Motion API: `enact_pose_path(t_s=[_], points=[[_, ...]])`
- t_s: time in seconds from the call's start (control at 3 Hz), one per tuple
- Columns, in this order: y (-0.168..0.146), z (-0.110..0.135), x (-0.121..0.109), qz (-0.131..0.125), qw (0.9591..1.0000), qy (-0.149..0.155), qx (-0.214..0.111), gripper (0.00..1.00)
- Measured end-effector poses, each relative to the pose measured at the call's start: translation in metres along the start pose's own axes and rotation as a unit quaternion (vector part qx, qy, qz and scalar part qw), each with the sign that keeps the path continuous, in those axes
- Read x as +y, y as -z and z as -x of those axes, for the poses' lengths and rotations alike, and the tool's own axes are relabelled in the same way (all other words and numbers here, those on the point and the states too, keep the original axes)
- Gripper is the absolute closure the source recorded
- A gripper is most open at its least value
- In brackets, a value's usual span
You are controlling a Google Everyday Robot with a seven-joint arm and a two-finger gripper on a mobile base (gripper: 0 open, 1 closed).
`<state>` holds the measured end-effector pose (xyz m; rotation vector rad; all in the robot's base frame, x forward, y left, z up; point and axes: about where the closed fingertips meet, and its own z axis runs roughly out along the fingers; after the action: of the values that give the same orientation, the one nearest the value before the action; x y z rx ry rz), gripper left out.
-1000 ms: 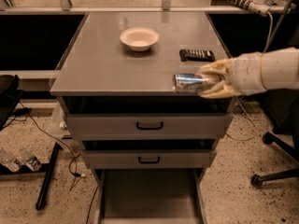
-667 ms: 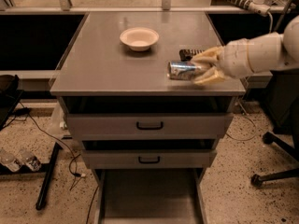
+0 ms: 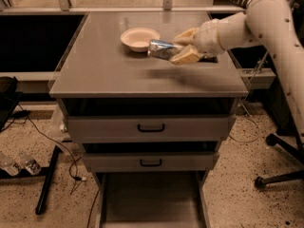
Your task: Pick redbull can from bottom drawer and place on counter
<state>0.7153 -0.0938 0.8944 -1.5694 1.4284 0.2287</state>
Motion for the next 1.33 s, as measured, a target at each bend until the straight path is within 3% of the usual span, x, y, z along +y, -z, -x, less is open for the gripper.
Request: enact_pose_path(t_s=[0.33,1.0,1.33], points=[[-0.026,0.01,-0.003,-0.012,0.999,-0.042,0.008,1.0],[-0.031,-0.009,0.018,-0.016,0.9957,-0.055,0.073,1.0],[-0.032,-0.009,0.019,-0.015,0.9957,-0.055,0.073,0.81]])
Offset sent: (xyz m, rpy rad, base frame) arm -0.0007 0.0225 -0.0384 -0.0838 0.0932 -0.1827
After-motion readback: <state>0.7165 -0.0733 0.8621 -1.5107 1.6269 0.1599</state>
